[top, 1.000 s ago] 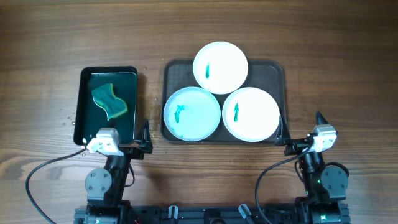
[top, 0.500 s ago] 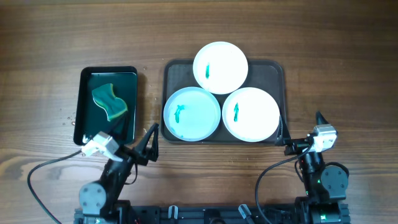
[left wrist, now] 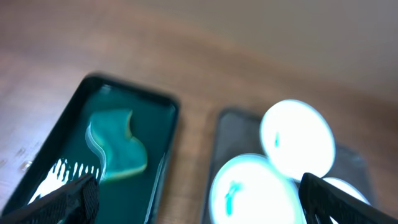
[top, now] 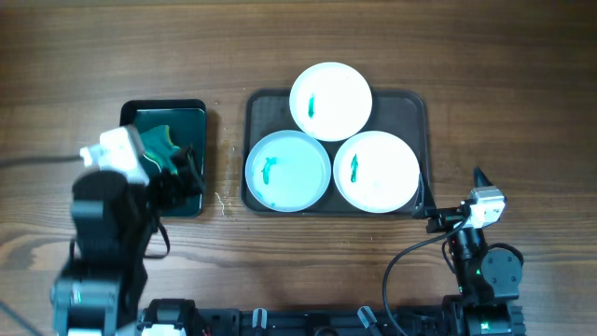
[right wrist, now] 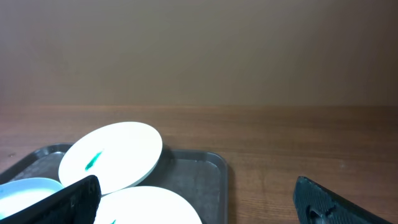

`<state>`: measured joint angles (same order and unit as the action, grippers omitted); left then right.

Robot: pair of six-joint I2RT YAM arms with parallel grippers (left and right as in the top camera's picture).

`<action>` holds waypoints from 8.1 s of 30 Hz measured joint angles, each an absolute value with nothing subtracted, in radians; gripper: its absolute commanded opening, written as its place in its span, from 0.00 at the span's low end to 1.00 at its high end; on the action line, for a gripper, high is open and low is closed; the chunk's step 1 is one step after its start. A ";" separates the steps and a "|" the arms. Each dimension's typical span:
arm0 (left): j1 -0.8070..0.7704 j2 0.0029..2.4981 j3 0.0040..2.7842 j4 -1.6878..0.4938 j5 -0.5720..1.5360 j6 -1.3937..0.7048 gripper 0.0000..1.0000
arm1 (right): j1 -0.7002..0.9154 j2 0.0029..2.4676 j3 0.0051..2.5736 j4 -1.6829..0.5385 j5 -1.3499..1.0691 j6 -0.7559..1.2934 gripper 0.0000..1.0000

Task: Clean dirty plates on tray and stack at the side
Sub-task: 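Grasp the green-yellow sponge in the water tray with the left gripper, then carry the sponge to the lower-left plate and press it down, then grip the rim of the lower-left plate with the right gripper, then scrub the lower-left plate with the sponge while the right gripper holds it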

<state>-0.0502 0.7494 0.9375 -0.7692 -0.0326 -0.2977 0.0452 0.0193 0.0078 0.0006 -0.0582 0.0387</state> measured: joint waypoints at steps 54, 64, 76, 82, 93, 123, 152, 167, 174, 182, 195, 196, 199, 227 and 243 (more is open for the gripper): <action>0.225 1.877 1.133 -0.675 0.030 -0.476 0.04 | 0.045 0.019 0.008 0.001 -0.058 0.039 1.00; 0.225 1.554 1.152 -0.796 0.036 -0.476 0.04 | 0.045 0.019 0.008 0.001 -0.058 0.039 1.00; 0.225 1.640 1.000 -0.667 0.012 -0.476 0.04 | 0.045 0.019 0.008 0.001 -0.058 0.039 1.00; 0.225 1.545 1.131 -0.871 0.009 -0.476 0.04 | 0.045 0.020 0.008 0.001 -0.058 0.039 1.00; 0.224 1.527 0.950 -0.699 0.009 -0.473 0.04 | 0.045 0.020 0.008 0.001 -0.058 0.039 1.00; -0.598 1.675 1.021 -0.514 0.001 -0.905 0.04 | 0.045 0.020 0.008 0.001 -0.058 0.039 1.00; -0.187 1.236 1.110 -0.939 0.035 -0.778 1.00 | 0.045 0.140 0.277 0.331 -0.402 0.498 1.00; -0.187 1.238 1.109 -0.939 0.007 -0.779 1.00 | 0.093 1.405 1.220 -0.587 -0.874 0.140 0.50; -0.187 1.238 1.109 -0.939 0.005 -0.779 1.00 | 0.284 1.759 1.220 -0.533 -0.793 0.150 0.52; -0.187 1.238 1.109 -0.939 0.005 -0.779 1.00 | 0.380 1.855 1.220 -0.568 -0.624 0.163 0.54; -0.187 1.238 1.109 -0.939 0.005 -0.779 1.00 | 0.443 1.914 1.220 -0.560 -0.444 0.163 0.58; -0.187 1.238 1.109 -0.939 0.005 -0.779 1.00 | 0.446 1.919 1.220 -0.551 -0.441 0.163 0.58; -0.187 1.238 1.109 -0.939 0.004 -0.778 1.00 | 0.448 1.921 1.220 -0.542 -0.436 0.163 0.59; -0.187 1.238 1.109 -0.939 0.004 -0.778 1.00 | 0.448 1.921 1.241 -0.564 -0.313 0.162 0.66; -0.194 1.241 1.109 -0.937 0.087 -0.696 0.91 | 0.449 1.921 1.232 -0.695 -0.320 0.208 0.34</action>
